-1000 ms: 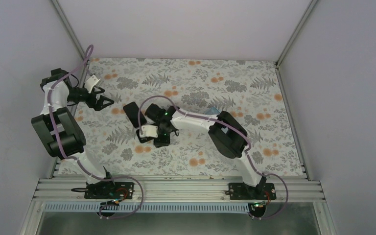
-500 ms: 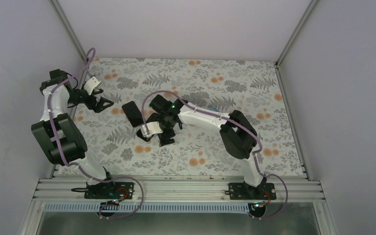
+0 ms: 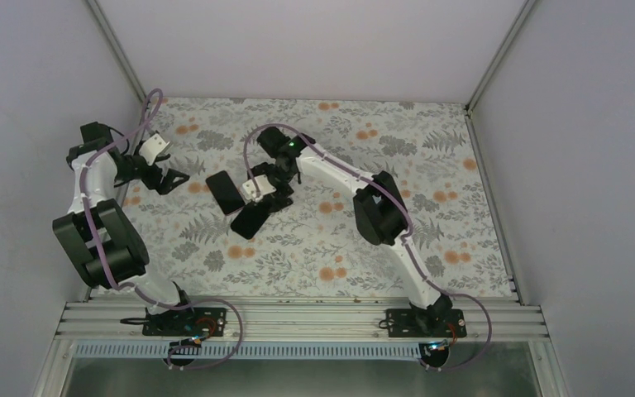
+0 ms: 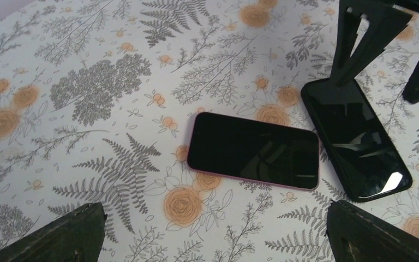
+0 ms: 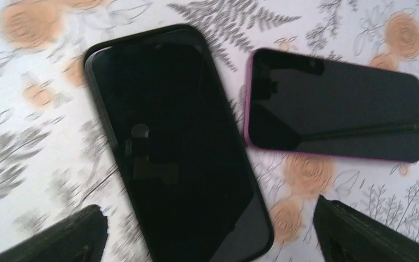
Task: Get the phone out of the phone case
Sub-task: Move the phone to the center of the board.
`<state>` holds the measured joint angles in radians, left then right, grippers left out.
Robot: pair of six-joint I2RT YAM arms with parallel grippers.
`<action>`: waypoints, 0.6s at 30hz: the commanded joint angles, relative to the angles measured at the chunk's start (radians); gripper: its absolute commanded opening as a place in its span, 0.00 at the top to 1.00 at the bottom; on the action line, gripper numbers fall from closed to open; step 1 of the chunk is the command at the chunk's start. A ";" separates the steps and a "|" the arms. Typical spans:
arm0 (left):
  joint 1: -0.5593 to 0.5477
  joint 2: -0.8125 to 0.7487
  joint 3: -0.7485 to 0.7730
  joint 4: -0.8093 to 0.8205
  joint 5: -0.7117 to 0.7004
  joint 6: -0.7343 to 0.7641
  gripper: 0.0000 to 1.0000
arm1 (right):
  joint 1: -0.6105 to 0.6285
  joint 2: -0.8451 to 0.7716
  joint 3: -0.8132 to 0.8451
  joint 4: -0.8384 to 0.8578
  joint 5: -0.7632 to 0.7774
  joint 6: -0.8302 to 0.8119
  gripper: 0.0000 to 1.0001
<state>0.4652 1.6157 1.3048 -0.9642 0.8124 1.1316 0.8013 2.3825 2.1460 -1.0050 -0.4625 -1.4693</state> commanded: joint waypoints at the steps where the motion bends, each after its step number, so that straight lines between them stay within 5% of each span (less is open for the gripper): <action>1: 0.030 -0.021 -0.035 0.052 0.020 -0.012 0.00 | -0.005 0.046 0.049 0.233 -0.096 0.241 0.11; 5: 0.053 -0.042 -0.073 0.126 0.032 -0.047 0.00 | 0.007 0.077 0.046 0.372 -0.007 0.367 0.61; 7: 0.063 -0.041 -0.077 0.131 0.041 -0.050 0.00 | 0.016 0.100 0.049 0.359 0.038 0.349 0.93; 18: 0.069 -0.035 -0.092 0.137 0.054 -0.059 0.00 | 0.024 0.141 -0.018 0.484 0.183 0.412 0.97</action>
<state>0.5266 1.6012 1.2304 -0.8524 0.8268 1.0836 0.8127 2.4966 2.1391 -0.6258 -0.3622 -1.1156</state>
